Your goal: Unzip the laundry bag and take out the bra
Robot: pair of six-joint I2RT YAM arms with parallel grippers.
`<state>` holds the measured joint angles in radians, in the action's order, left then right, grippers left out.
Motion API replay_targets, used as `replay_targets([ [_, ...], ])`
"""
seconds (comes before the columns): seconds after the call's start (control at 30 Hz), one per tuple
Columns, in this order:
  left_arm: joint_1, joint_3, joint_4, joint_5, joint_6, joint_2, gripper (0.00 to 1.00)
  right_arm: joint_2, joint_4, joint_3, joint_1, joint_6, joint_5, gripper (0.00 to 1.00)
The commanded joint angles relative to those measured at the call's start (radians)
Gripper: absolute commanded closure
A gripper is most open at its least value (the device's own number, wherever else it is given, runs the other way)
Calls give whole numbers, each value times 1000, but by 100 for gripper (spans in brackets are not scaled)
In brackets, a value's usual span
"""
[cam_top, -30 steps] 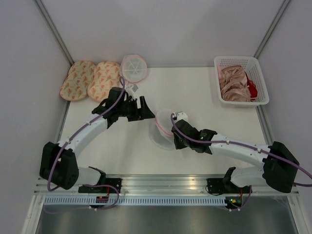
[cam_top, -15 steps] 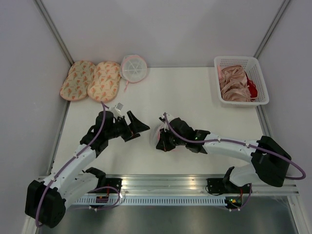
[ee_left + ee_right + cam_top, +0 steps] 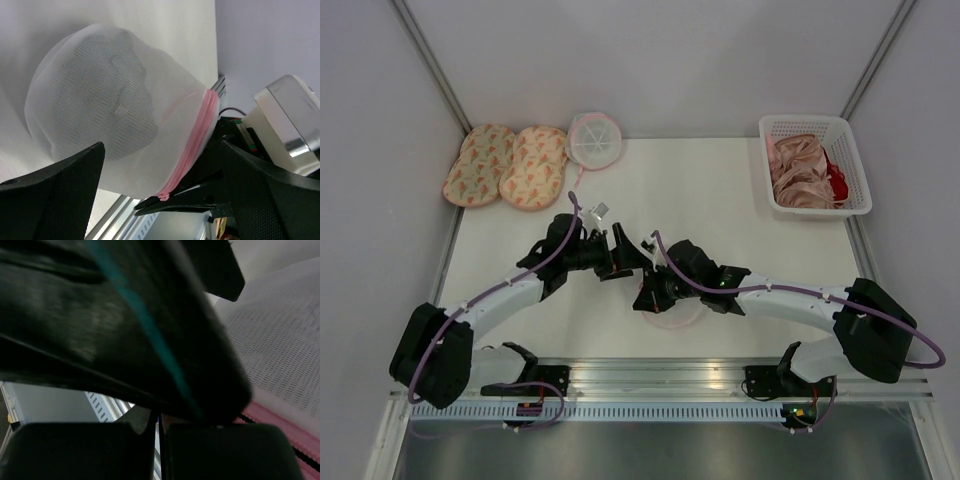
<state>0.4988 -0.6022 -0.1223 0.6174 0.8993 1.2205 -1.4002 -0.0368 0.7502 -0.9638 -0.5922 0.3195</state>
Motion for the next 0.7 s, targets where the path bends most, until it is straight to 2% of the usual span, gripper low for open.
replay_targets([
  [0.0,58,-128,10,123,-196,74,0,17,-28,5,2,49,65,99],
  [0.23,178,-264,151,274,-414,192,2,27,74,23,2,117,63,99],
  [0.33,224,-295,199,275,-485,220,11,32,86,21,5,121,55,99],
  [0.37,234,-303,213,277,-497,227,30,36,86,20,7,120,53,100],
  [0.43,236,-307,219,274,-504,232,53,35,90,20,10,120,53,100],
  [0.47,236,-309,233,268,-504,234,75,38,94,20,8,121,55,100],
  [0.53,234,-314,250,207,-502,231,95,36,97,21,11,121,59,100],
  [0.67,228,-311,266,70,-467,211,98,47,123,17,10,123,64,100],
])
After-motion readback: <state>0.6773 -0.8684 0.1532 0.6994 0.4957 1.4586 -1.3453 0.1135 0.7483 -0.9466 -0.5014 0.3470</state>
